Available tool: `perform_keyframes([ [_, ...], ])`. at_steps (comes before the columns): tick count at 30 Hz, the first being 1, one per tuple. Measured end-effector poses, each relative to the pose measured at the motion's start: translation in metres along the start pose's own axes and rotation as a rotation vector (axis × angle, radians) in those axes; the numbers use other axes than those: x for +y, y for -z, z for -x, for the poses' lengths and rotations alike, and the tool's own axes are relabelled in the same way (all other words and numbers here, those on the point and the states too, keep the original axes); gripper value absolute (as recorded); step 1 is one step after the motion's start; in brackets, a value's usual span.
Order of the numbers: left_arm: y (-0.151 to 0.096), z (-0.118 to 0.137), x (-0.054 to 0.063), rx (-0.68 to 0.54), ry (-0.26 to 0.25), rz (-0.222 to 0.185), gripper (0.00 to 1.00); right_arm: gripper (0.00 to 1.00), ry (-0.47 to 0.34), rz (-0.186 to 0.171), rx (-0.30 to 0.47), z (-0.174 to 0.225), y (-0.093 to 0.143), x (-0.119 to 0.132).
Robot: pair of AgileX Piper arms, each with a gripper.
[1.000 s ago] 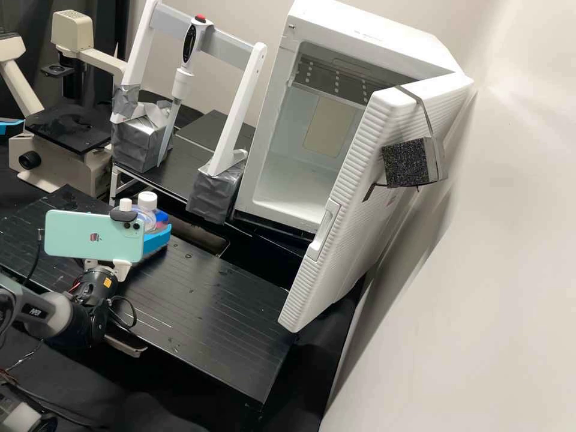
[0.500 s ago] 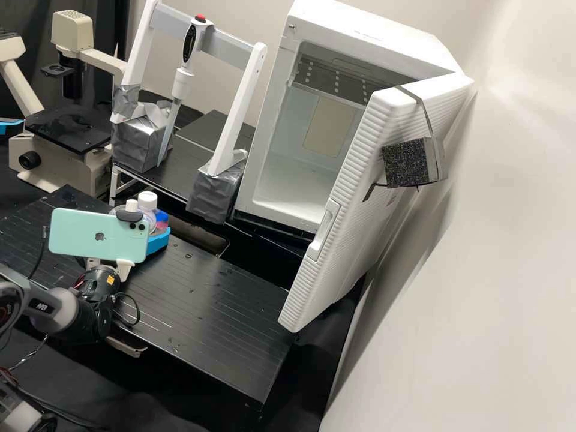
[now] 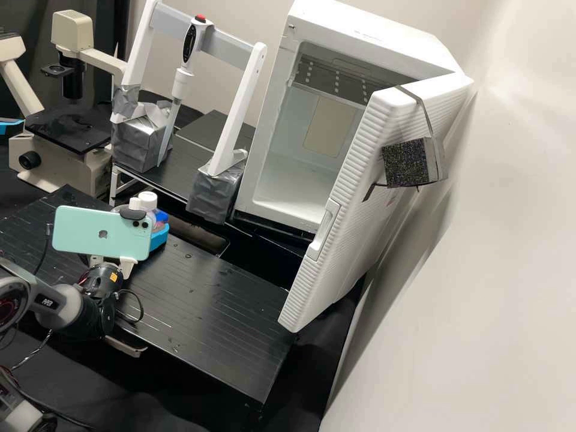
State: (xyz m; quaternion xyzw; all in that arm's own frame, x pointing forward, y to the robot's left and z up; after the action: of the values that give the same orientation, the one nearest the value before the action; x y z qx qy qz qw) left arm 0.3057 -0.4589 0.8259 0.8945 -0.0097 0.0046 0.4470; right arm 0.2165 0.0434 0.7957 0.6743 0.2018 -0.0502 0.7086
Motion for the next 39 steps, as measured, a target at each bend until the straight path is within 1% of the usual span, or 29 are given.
perform_keyframes([
  [29,0.000,0.000,0.000,0.000,0.000,0.000,1.00,0.00,-0.003,-0.009,0.004,-0.001,0.002,-0.001],
  [31,0.000,0.000,0.000,0.000,0.000,0.000,1.00,0.00,0.006,-0.014,0.015,0.001,0.003,-0.002],
  [34,0.000,0.000,0.000,0.000,0.000,0.000,1.00,0.00,0.018,-0.011,0.043,0.006,0.009,-0.001],
  [36,0.000,0.000,0.000,0.000,0.000,0.000,1.00,0.00,0.042,0.004,0.074,0.011,0.014,-0.003],
  [39,0.000,0.000,0.000,0.000,0.000,0.000,1.00,0.00,0.040,0.029,0.113,0.015,0.022,-0.002],
])
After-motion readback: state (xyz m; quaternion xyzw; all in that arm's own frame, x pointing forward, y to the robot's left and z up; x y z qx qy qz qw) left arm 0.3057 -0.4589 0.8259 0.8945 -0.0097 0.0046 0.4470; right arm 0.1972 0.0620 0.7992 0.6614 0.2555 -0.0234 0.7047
